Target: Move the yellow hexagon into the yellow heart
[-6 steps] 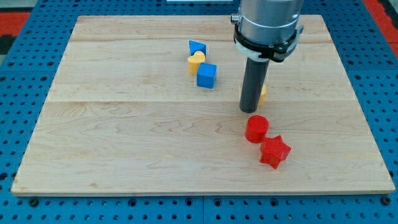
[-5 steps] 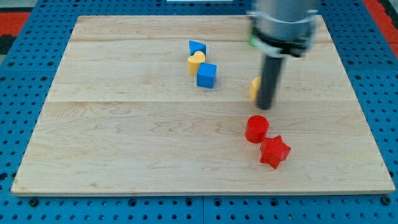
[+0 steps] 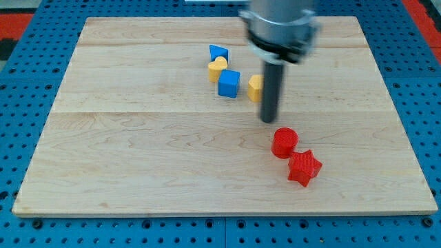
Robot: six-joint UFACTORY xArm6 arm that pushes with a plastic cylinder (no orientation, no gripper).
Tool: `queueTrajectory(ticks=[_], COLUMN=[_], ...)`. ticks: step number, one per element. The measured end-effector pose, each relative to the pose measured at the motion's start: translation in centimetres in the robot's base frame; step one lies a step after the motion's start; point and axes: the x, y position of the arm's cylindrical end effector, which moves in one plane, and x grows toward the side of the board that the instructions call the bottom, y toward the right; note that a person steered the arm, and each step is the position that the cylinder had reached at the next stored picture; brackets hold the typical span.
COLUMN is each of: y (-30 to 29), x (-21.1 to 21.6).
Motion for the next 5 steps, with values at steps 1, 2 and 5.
queueTrajectory(ticks=[1, 2, 5], y=[5.4, -2.1, -1.4], x=[-3.5, -5.2, -10.1])
